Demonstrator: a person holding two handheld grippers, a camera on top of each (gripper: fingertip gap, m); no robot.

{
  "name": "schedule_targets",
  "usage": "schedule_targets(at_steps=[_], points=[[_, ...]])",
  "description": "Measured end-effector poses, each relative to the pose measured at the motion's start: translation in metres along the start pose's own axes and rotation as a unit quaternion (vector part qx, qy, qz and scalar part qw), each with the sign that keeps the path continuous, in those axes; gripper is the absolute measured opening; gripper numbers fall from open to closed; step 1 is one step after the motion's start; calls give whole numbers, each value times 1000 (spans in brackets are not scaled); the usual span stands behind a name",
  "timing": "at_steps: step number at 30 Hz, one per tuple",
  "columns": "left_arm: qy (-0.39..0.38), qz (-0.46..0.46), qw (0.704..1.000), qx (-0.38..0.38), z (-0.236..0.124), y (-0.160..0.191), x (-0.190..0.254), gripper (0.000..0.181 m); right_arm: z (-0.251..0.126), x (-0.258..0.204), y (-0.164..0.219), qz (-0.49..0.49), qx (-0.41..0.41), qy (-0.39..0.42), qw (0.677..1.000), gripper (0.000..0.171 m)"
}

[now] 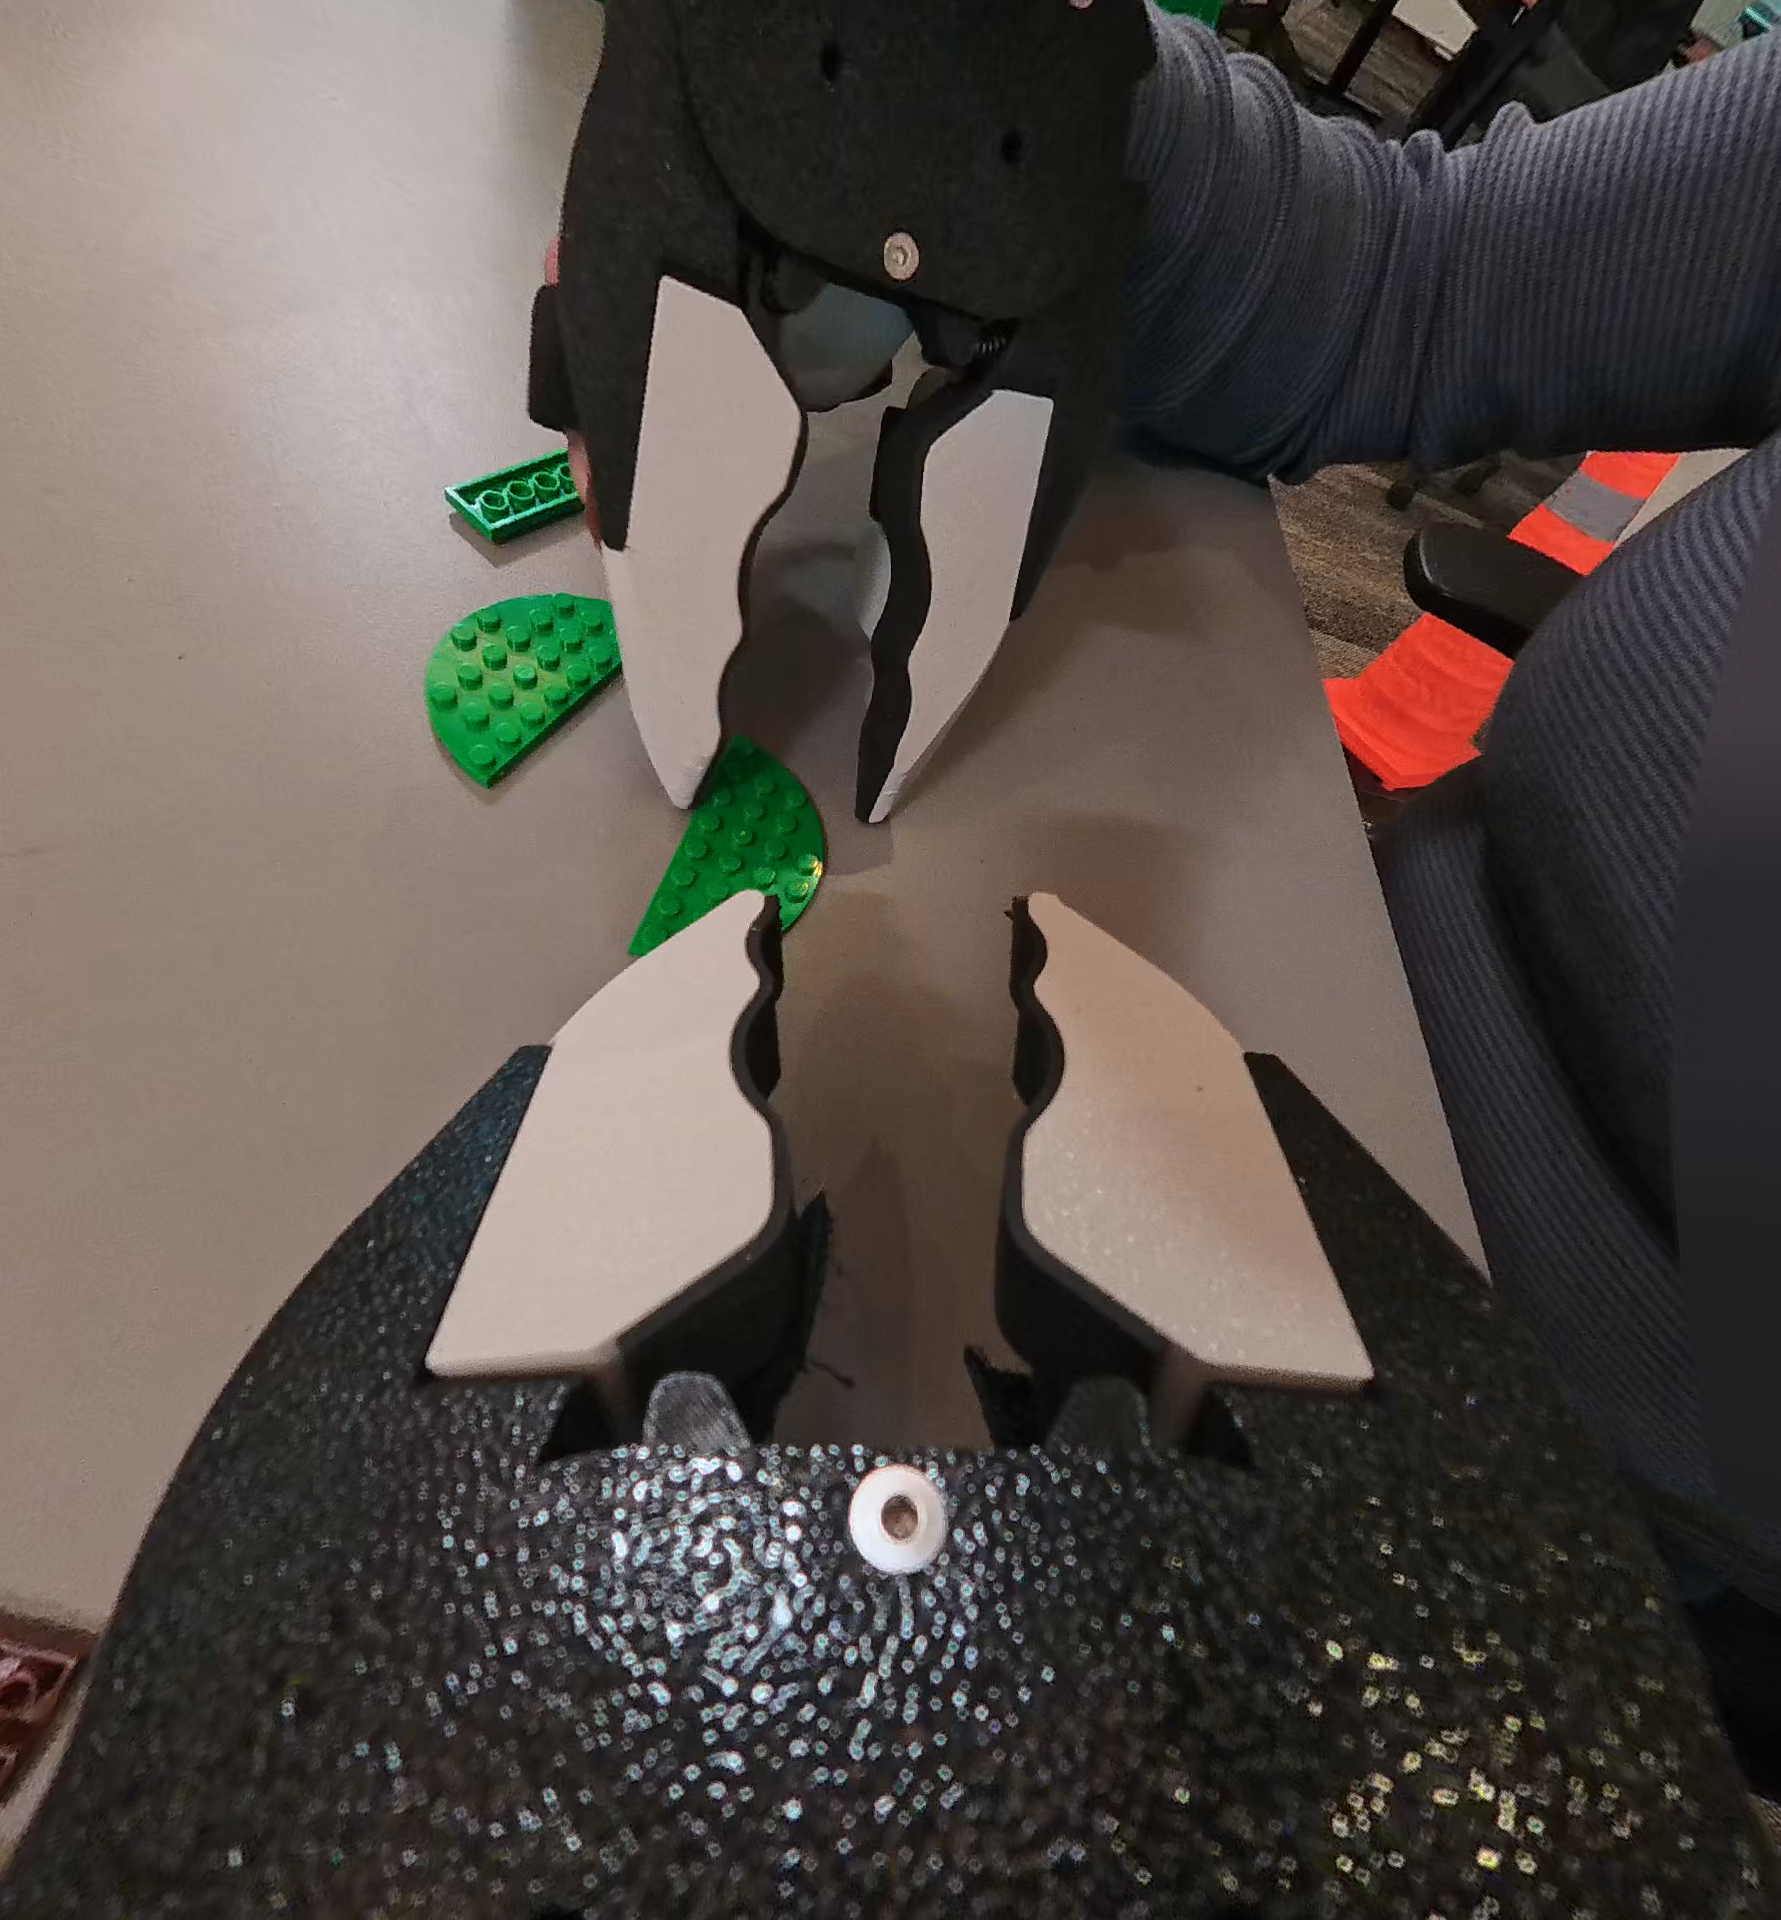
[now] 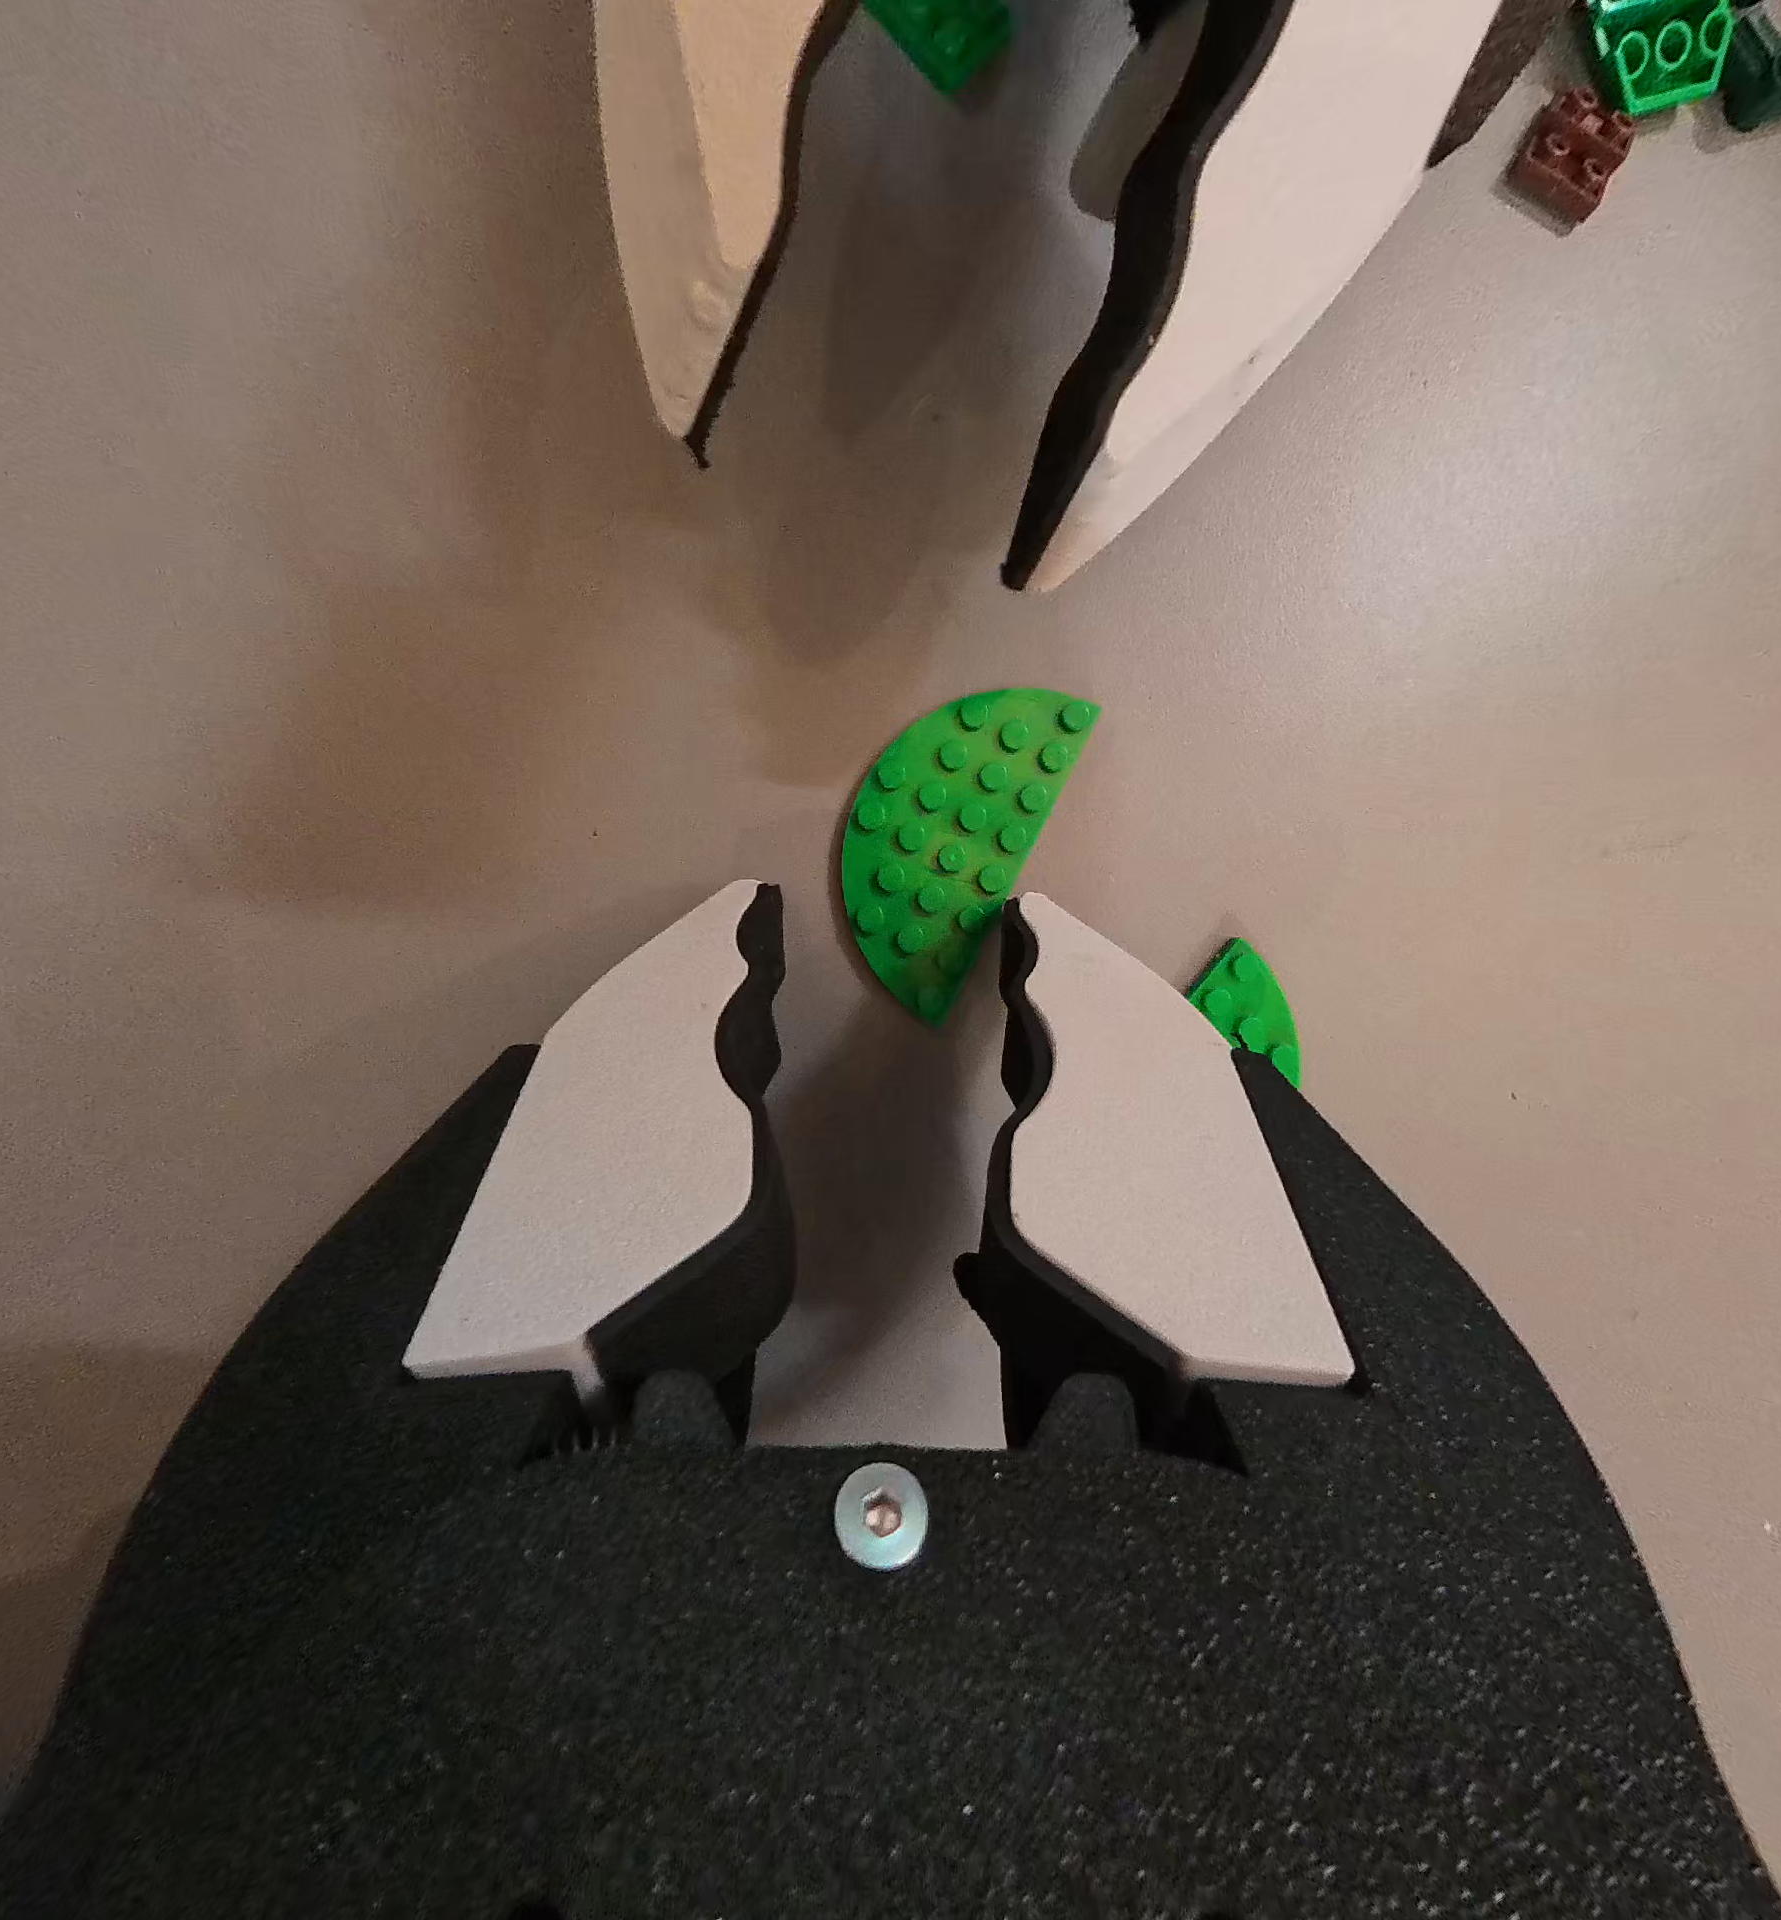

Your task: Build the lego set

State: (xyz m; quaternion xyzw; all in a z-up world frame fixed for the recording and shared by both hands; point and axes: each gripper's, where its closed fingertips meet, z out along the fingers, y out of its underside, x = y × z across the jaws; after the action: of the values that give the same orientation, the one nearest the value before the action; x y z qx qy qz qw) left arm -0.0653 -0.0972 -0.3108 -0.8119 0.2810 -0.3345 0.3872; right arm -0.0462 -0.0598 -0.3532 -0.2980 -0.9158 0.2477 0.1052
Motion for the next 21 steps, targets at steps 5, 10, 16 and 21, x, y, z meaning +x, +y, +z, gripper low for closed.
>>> schedule_targets(at_steps=[5, 10, 16, 21], points=[[-4, 0, 1000, 8, -4, -1, -1, 42, 0, -2, 0, 2, -2, -5, 1000, 39], [-3, -4, 1000, 9, -5, 0, -2, 41, 0, -2, 0, 3, 0, -9, 1000, 38], [-2, -7, 1000, 7, -6, 0, -2, 41, -1, -3, 1, 8, 1, -10, 1000, 38], [18, 4, 999, -43, 2, 8, 14, 34, -10, -2, 9, 38, 13, 2, 999, 39]])
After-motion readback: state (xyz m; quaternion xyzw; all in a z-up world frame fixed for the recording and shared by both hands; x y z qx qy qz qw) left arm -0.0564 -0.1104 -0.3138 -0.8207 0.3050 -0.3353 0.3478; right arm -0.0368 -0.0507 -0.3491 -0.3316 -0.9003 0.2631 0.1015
